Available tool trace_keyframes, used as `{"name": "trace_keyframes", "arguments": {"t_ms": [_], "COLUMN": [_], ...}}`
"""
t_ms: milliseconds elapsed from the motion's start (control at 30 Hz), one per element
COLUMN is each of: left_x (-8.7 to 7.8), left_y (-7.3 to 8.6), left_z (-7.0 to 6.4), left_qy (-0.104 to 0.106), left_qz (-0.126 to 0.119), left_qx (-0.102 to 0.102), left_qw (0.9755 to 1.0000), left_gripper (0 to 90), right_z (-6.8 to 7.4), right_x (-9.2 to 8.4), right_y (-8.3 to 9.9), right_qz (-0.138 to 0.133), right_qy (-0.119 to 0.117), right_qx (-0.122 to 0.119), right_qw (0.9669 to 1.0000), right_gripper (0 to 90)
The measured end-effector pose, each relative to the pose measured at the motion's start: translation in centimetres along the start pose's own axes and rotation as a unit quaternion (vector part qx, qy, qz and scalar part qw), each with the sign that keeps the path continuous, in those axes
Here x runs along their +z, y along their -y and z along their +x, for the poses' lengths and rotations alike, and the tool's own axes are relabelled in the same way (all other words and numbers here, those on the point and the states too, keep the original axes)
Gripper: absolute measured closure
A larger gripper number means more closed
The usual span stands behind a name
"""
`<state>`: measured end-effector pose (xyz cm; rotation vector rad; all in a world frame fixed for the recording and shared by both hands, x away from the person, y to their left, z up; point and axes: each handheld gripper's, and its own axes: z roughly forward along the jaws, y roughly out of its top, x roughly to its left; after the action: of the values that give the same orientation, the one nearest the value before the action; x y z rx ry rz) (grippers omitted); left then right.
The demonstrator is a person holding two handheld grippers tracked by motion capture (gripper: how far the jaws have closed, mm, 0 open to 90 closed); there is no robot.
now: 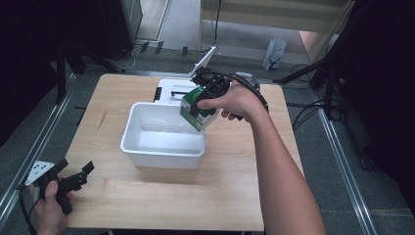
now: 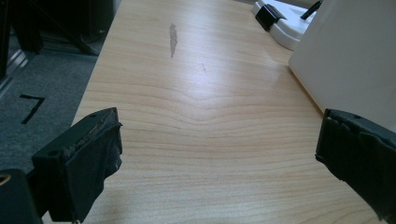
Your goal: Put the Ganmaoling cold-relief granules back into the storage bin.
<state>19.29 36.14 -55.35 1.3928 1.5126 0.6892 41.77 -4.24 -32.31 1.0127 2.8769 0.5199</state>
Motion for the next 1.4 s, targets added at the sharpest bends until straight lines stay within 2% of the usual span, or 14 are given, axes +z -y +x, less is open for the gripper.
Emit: {"name": "trace_keyframes", "arguments": {"t_ms": [233,467,600,733,833,1067,1267,1300,1367,1400], "left_x": [0.0,0.0,0.0,0.0,0.0,0.0,0.0,0.0,-0.1,-0.1], "left_y": [0.0,0.0,0.0,0.0,0.0,0.0,0.0,0.0,0.0,0.0], "left_z": [0.0,0.0,0.0,0.0,0.0,0.0,0.0,0.0,0.0,0.0], "left_qy": [0.001,0.002,0.002,0.002,0.003,0.002,0.002,0.002,0.002,0.002], "left_qz": [0.0,0.0,0.0,0.0,0.0,-0.002,-0.004,-0.004,-0.003,-0.003], "left_qx": [0.0,0.0,0.0,0.0,0.0,-0.002,-0.002,-0.002,-0.001,-0.001], "left_qw": [1.0,1.0,1.0,1.0,1.0,1.0,1.0,1.0,1.0,1.0], "left_gripper": [0.9,0.9,0.9,1.0,0.9,1.0,0.9,0.9,0.9,1.0], "right_z": [1.6,2.7,2.9,3.2,3.2,2.7,2.5,2.5,2.5,2.4], "right_x": [1.8,2.8,3.2,3.7,4.2,5.5,7.6,8.0,8.8,9.1], "right_y": [-1.0,-1.1,-0.8,-0.2,0.3,1.0,1.8,1.9,2.2,2.3], "right_qz": [0.013,0.016,0.015,0.013,0.012,0.006,0.005,0.008,0.015,0.015], "right_qy": [-0.009,-0.014,-0.014,-0.012,-0.014,-0.023,-0.035,-0.036,-0.038,-0.039], "right_qx": [-0.047,-0.115,-0.158,-0.217,-0.247,-0.265,-0.295,-0.296,-0.289,-0.29], "right_qw": [0.9988,0.9931,0.9873,0.976,0.9689,0.9641,0.9547,0.9544,0.9566,0.956], "right_gripper": [16.4,16.3,16.3,16.3,16.2,16.1,16.0,16.0,16.0,16.0]}}
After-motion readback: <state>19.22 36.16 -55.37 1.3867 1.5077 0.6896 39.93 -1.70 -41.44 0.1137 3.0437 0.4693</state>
